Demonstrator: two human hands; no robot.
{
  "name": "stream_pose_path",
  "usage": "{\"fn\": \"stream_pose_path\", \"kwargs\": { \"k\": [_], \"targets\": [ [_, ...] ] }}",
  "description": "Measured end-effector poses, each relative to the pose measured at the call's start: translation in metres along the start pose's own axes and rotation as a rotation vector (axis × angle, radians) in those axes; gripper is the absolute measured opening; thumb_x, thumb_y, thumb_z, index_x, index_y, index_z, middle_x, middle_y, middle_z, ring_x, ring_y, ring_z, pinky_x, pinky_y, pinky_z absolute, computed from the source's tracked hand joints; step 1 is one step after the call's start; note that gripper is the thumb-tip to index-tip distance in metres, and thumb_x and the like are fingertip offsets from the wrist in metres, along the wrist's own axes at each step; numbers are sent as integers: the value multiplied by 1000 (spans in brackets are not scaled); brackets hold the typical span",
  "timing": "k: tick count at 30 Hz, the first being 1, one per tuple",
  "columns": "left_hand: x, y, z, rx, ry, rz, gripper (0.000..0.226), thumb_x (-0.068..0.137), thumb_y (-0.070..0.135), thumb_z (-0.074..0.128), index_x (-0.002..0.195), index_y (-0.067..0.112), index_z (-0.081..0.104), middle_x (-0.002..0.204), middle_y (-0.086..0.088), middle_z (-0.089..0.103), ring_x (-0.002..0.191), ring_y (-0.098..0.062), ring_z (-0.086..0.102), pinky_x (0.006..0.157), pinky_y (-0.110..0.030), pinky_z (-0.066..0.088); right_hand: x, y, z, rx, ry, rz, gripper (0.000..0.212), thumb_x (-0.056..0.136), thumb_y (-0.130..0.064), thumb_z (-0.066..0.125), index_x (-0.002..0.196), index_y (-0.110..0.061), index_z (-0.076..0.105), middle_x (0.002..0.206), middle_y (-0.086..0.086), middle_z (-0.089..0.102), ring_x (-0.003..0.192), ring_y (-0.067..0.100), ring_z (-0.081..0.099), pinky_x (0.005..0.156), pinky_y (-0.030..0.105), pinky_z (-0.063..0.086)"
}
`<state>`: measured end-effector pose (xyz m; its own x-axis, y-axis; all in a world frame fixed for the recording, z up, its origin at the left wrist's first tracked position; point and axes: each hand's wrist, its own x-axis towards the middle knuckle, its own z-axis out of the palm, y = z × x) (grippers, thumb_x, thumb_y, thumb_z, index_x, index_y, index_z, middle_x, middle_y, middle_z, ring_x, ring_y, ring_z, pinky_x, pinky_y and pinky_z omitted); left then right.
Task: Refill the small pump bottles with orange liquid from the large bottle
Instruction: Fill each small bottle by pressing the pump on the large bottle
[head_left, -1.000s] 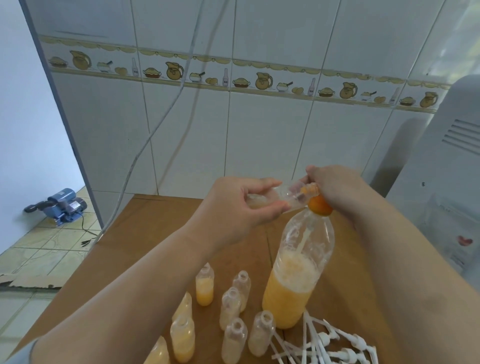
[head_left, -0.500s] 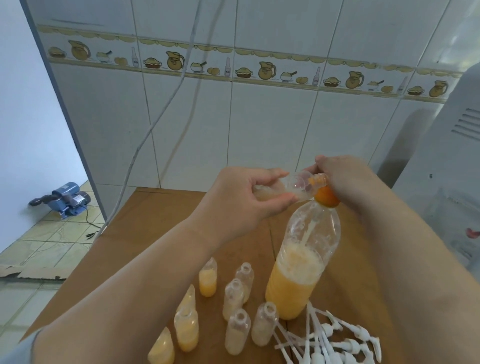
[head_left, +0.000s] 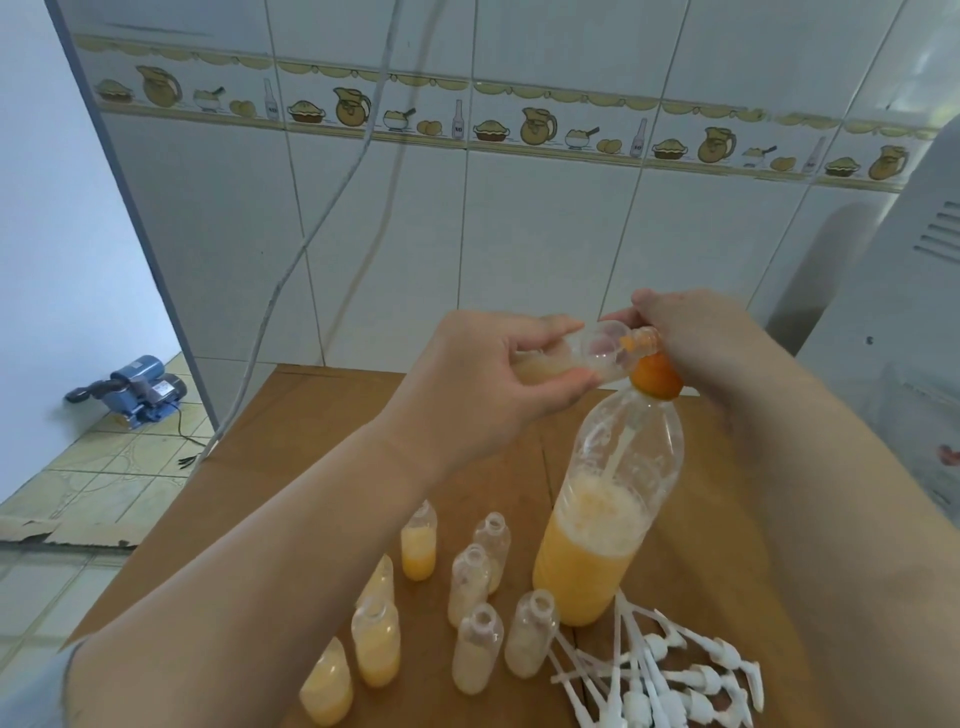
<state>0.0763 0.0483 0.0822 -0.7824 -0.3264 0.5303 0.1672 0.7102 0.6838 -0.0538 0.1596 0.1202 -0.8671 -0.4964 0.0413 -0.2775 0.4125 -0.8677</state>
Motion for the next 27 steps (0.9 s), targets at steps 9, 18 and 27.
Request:
{"fn": "stream_pose_path", "kwargs": {
  "k": [9,18,27],
  "targets": [
    [-2,-1,0,-17,-7,-11,43,77,33,73,117,19,66,104,15,68,89,16,58,79,-2,42,0,2,1,-24,-12,-19,35,100,-25,39,81,-15,66,71,-4,62,49,4,57,39,5,40],
    [0,7,-7,-3,-1,25,46,76,35,73,120,23,64,95,27,63,91,14,59,81,-4,44,-2,-3,-7,-63,-4,-24,38,102,-29,33,93,-15,67,56,-15,57,34,-12,49,36,4,35],
    [4,-3,0,-34,-46,-53,47,75,34,74,118,21,65,102,16,66,89,16,59,82,-4,44,-10,-6,0,224,66,117,33,102,-12,31,113,-3,61,104,4,65,67,11,56,61,10,44]
  ]
}}
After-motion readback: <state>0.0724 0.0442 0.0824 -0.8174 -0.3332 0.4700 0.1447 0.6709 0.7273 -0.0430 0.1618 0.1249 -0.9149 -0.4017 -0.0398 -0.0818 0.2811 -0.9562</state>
